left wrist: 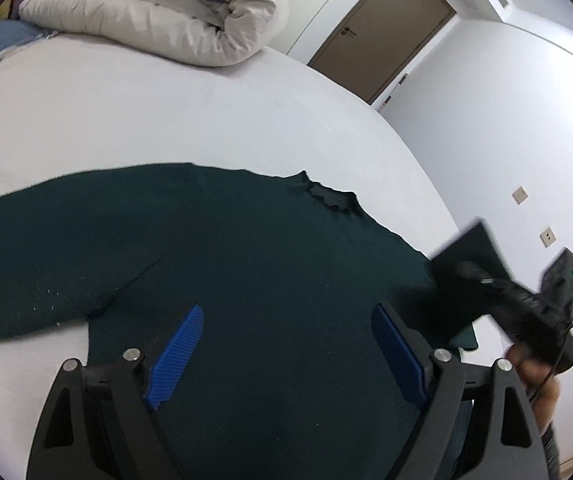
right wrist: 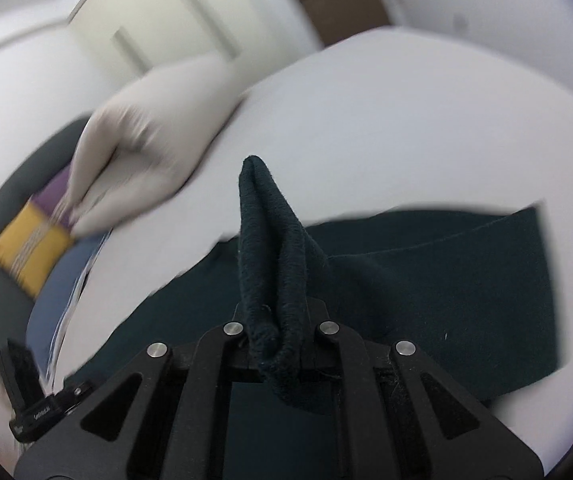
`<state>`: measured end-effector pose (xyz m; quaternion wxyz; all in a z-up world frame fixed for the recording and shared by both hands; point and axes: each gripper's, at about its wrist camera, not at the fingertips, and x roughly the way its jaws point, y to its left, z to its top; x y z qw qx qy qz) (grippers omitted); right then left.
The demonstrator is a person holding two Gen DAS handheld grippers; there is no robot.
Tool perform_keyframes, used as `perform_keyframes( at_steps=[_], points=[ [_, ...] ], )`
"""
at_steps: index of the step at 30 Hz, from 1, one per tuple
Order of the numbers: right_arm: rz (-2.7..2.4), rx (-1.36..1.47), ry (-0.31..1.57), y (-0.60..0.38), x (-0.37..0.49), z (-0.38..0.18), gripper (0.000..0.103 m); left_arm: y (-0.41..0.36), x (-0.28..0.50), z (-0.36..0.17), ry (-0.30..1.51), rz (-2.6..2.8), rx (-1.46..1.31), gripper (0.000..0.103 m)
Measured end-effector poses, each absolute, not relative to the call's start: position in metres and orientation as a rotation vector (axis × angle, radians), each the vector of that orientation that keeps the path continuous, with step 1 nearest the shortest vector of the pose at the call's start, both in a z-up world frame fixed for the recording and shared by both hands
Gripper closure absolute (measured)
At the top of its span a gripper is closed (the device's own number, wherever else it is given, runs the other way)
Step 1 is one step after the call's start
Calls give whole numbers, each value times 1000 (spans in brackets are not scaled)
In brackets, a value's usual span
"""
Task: Fold small clothes
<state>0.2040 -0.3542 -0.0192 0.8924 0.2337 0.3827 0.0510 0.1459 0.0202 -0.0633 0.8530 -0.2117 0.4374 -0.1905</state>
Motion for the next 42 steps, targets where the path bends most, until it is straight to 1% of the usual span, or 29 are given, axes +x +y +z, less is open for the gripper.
perform_keyframes(
  at_steps=[3, 4, 5, 6, 7, 8, 10, 15, 17, 19, 20, 22, 23, 24, 26, 28, 32, 38, 42],
  points=[
    [196, 462, 893, -289, 204, -66, 89, 23, 150, -73, 944, -408, -455, 16],
    [230, 482, 906, -277, 197, -85, 84, 21, 152, -78, 955, -412, -458, 16],
    [253, 506, 901, -267, 188, -102, 70, 20, 153, -81, 963, -415, -460, 16],
    [262, 524, 888, -251, 170, -128, 58, 18, 155, -85, 973, -421, -466, 16],
    [264, 552, 867, -237, 153, -134, 37, 15, 157, -88, 982, -429, -472, 16],
    [261, 575, 851, -223, 130, -137, 29, 12, 159, -91, 990, -435, -477, 16],
    [261, 571, 838, -224, 100, -128, 29, 1, 166, -96, 1005, -451, -482, 16],
    [232, 604, 793, -309, 72, -92, 29, -31, 184, -107, 1039, -488, -464, 16],
    [216, 627, 761, -329, 61, -83, 30, -47, 194, -111, 1057, -494, -437, 23],
    [200, 633, 740, -343, 55, -75, 31, -61, 200, -114, 1074, -483, -401, 37],
    [183, 630, 728, -352, 49, -72, 31, -66, 205, -115, 1076, -469, -379, 42],
    [159, 627, 713, -368, 37, -68, 31, -75, 210, -117, 1079, -451, -333, 63],
    [146, 630, 709, -376, 32, -67, 31, -79, 213, -118, 1081, -439, -312, 68],
    [129, 637, 704, -385, 29, -68, 31, -83, 213, -118, 1080, -427, -292, 77],
    [93, 654, 696, -401, 24, -68, 31, -87, 212, -117, 1072, -424, -258, 82],
    [66, 683, 683, -415, 19, -70, 31, -89, 210, -117, 1058, -419, -226, 93],
    [4, 711, 668, -441, 11, -72, 31, -84, 205, -108, 1021, -420, -221, 94],
    [-106, 697, 670, -477, 8, -70, 31, -76, 204, -69, 898, -393, -169, 95],
    [-178, 654, 701, -504, 17, -70, 31, -55, 218, -68, 886, -347, -192, 95]
  ],
)
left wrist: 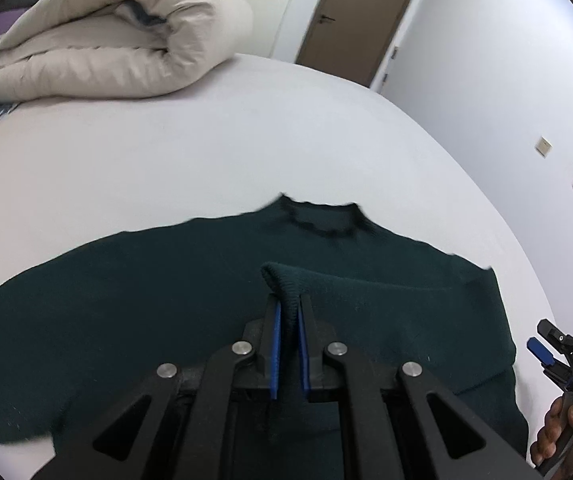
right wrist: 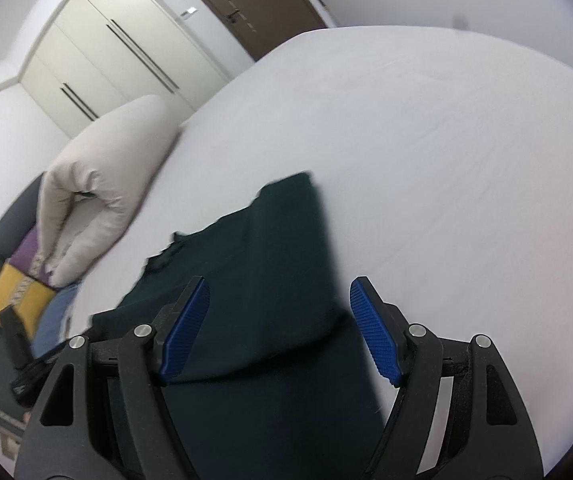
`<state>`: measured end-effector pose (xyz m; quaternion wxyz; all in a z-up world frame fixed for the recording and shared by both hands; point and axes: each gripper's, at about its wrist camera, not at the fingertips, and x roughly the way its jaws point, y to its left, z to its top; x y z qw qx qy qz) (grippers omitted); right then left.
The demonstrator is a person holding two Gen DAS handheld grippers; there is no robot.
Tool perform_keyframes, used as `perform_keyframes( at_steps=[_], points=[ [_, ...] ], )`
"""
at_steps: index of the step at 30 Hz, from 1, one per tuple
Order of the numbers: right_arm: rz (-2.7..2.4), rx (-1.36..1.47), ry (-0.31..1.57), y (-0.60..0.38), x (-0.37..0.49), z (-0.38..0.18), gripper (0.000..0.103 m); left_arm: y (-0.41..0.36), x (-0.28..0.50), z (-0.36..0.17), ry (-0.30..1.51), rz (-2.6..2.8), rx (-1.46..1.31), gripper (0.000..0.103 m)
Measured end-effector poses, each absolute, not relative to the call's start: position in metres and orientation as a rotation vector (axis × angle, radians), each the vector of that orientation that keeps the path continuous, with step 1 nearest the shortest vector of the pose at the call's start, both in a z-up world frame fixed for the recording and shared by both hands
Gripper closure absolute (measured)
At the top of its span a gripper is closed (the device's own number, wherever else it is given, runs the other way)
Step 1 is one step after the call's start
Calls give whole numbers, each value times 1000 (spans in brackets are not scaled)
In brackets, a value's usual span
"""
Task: Fold small clothes
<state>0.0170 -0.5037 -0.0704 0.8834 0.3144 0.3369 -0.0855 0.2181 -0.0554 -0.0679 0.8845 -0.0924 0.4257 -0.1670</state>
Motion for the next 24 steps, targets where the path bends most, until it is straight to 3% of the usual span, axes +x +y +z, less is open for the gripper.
perform_keyframes(
  at_steps=[4, 10, 15, 16, 17, 19, 20, 24],
  points=[
    [-229, 637, 753, -531, 40, -77, 31, -37, 228, -90, 926, -308, -211, 95],
    [-222, 630, 823, -555, 85, -89, 43, -36, 233, -107, 930, -308, -224, 95],
    [-214, 524, 899, -549, 128, -97, 43, -32, 231, -110, 927, -320, -239, 95],
    [-227, 471, 923, -546, 138, -99, 49, -33, 229, -109, 928, -323, -234, 95],
    [-237, 440, 935, -544, 143, -100, 66, -33, 228, -109, 927, -325, -228, 95],
    [-247, 415, 958, -547, 152, -102, 90, -35, 226, -107, 927, -330, -220, 95],
    [-239, 430, 969, -551, 156, -102, 96, -35, 224, -107, 924, -332, -217, 95],
    [-263, 352, 986, -551, 166, -99, 99, -38, 222, -107, 916, -326, -217, 95]
  ],
)
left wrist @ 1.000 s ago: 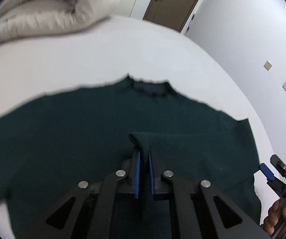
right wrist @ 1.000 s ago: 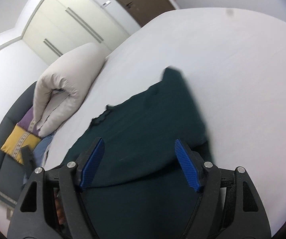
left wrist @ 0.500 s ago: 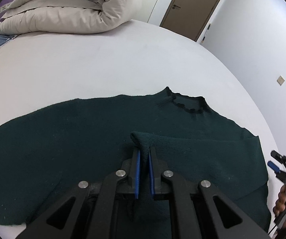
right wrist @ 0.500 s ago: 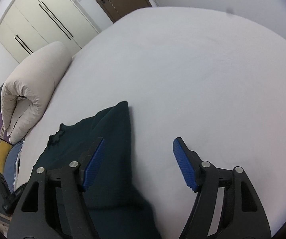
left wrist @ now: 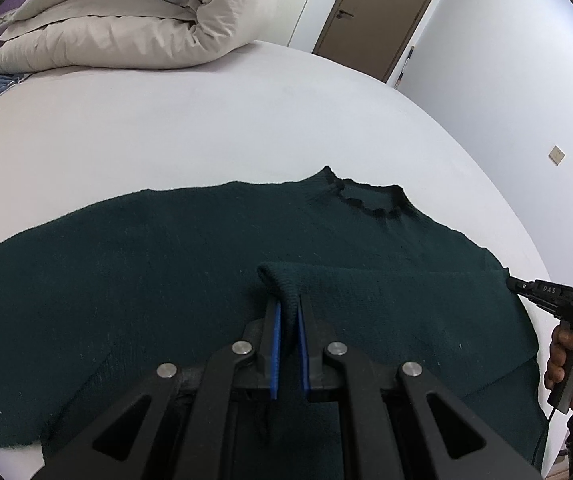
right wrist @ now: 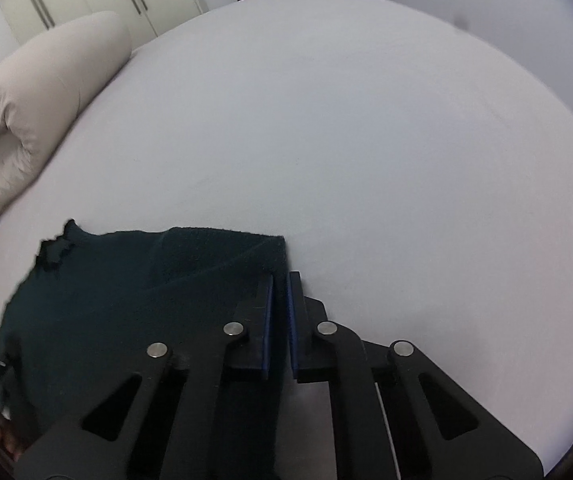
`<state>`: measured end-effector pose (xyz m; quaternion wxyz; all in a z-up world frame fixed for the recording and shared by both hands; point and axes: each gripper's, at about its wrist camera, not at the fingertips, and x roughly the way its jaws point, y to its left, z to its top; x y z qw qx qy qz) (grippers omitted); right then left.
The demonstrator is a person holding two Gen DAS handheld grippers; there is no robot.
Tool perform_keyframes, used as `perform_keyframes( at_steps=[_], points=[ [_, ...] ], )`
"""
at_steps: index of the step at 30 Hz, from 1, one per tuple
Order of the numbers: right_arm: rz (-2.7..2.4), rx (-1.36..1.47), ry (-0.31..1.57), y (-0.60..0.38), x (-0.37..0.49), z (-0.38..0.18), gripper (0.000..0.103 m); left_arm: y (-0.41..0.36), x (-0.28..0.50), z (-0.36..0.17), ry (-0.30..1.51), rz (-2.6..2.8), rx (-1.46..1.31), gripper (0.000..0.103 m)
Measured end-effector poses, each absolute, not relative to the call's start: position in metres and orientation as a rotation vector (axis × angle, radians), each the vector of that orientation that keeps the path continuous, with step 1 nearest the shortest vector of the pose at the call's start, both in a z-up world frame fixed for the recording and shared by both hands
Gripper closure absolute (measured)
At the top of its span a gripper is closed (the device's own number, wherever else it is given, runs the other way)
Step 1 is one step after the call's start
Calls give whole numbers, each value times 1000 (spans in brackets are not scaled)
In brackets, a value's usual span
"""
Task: Fold small clothes
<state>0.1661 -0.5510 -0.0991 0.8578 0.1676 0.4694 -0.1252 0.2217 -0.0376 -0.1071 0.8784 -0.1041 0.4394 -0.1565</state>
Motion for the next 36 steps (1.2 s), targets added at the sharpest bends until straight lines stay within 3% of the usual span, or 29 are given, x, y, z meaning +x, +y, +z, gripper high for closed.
perform_keyframes(
  at_steps=[9, 12, 14, 16, 21, 22, 23, 25, 33, 36],
  points=[
    [-254, 453, 922, -575, 140, -93, 101, -39, 218, -114, 928, -332, -218, 94],
    [-227, 474, 890, -568, 105, -78, 92, -37, 219, -119, 931, -330, -237, 93],
    [-200, 433, 896, -552, 88, -72, 72, -37, 218, -120, 930, -330, -242, 93],
    [-173, 370, 923, -532, 79, -70, 67, -37, 219, -120, 931, -330, -241, 93],
    [-182, 263, 1020, -506, 82, -89, 70, -37, 218, -119, 933, -329, -236, 93],
    [-177, 269, 1017, -508, 83, -89, 85, -37, 217, -120, 934, -330, -236, 93],
    [-170, 274, 1013, -505, 73, -97, 91, -37, 217, -120, 933, -332, -236, 93],
    [-178, 268, 1005, -507, 70, -94, 95, -37, 216, -120, 933, -335, -242, 93],
    [-186, 286, 997, -515, 73, -102, 97, -42, 211, -123, 928, -349, -245, 93],
    [-177, 320, 993, -519, 76, -118, 97, -40, 213, -128, 932, -347, -256, 88]
  ],
)
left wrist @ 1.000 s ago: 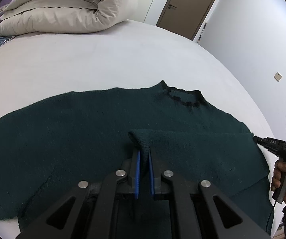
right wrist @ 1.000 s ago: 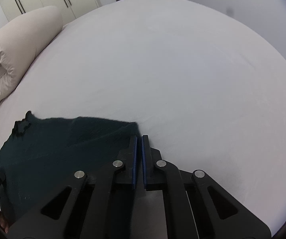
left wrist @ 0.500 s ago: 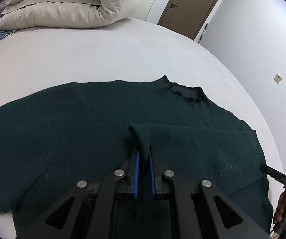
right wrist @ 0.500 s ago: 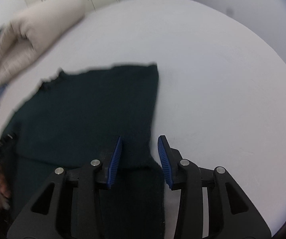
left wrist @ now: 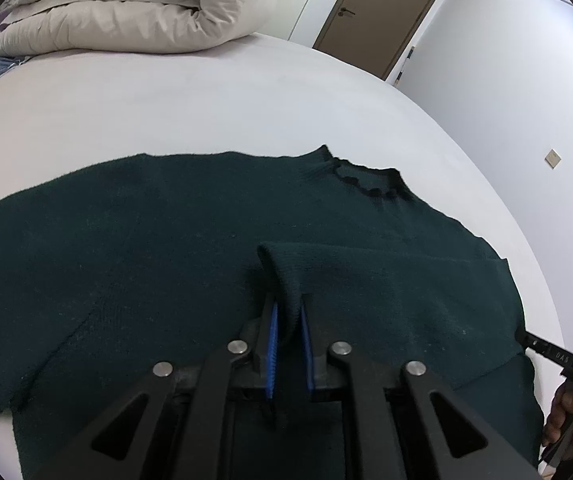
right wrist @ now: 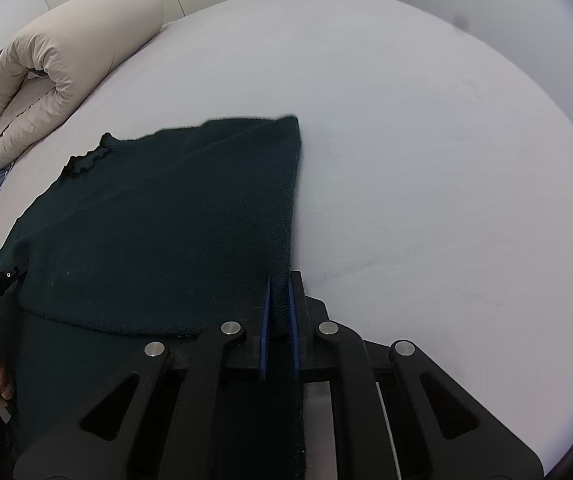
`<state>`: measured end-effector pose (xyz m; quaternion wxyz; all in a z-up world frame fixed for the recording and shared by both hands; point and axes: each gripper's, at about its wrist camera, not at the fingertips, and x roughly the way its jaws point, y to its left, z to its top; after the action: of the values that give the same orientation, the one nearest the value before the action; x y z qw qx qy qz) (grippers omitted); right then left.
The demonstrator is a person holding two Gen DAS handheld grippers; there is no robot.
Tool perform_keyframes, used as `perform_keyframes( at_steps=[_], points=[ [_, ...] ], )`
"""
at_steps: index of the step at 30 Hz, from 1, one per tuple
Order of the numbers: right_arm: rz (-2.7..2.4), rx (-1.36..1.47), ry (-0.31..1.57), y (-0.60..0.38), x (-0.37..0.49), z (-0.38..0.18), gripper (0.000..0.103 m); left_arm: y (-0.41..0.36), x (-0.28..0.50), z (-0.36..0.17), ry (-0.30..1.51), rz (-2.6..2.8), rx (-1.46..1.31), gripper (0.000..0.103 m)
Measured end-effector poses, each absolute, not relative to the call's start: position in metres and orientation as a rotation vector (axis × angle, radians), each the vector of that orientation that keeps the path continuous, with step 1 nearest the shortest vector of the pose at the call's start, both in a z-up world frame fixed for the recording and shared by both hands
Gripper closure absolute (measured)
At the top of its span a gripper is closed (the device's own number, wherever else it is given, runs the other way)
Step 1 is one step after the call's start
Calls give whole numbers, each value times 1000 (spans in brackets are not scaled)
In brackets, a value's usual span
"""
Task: Fold small clothes
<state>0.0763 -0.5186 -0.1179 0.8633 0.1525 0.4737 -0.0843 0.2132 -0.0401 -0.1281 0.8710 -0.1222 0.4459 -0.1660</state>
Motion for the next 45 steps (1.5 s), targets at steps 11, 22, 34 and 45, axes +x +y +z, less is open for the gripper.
perform_keyframes(
  at_steps=[11, 22, 34, 45],
  points=[
    [-218, 369, 808, -513, 39, -71, 62, 17, 199, -86, 845, -317, -385, 29],
    [-116, 91, 414, -360, -18, 22, 0, 257, 69, -86, 741, 65, -753, 27],
    [170, 301, 648, -276, 1, 9, 17, 381, 11, -147, 580, 303, -1282, 26],
    [141, 374, 674, -297, -3, -27, 25, 396, 37, -142, 570, 323, -1318, 96]
  ],
)
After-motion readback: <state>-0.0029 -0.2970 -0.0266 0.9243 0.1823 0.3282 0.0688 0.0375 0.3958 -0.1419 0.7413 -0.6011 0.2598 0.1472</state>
